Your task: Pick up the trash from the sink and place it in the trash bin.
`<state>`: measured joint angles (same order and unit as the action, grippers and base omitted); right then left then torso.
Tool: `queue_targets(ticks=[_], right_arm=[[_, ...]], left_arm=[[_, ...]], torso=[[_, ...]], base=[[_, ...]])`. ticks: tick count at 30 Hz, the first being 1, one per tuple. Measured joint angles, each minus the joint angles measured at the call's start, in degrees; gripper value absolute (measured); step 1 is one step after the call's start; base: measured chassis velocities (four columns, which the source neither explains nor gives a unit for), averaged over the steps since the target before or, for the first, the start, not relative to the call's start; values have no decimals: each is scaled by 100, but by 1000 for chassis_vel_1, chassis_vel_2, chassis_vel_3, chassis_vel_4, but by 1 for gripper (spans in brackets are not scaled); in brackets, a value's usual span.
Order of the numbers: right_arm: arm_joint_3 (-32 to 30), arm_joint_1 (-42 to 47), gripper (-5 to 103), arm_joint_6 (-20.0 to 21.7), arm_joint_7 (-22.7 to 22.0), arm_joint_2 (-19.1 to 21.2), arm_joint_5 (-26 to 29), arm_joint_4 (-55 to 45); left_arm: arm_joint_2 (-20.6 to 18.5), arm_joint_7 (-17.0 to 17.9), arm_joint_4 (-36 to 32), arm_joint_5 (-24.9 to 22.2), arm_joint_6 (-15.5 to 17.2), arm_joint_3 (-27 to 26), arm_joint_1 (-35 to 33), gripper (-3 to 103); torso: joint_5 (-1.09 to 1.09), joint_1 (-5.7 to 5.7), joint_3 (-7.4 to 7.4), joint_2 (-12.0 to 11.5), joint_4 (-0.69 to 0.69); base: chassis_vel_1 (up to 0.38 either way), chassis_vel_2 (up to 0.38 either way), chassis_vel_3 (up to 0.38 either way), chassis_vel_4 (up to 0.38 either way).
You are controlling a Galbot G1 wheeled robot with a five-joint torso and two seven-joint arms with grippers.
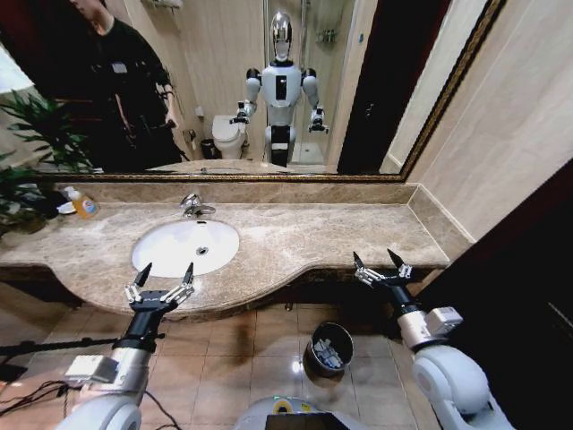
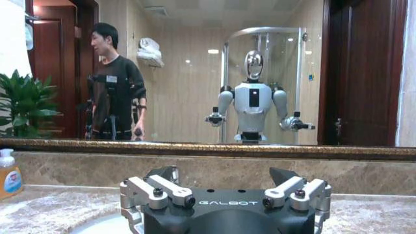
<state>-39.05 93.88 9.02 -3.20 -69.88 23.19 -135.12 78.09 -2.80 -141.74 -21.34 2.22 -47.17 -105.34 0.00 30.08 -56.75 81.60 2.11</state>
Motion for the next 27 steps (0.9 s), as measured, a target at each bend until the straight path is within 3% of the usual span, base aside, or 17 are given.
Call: queue_targets(ticks=[27], right_arm=[[1, 0, 100, -9, 5, 0, 1, 8]], left_arm=[[0, 0, 0, 0, 0, 0, 0, 100]], torso=[[0, 0, 0, 0, 0]], base=[[0, 0, 0, 0]])
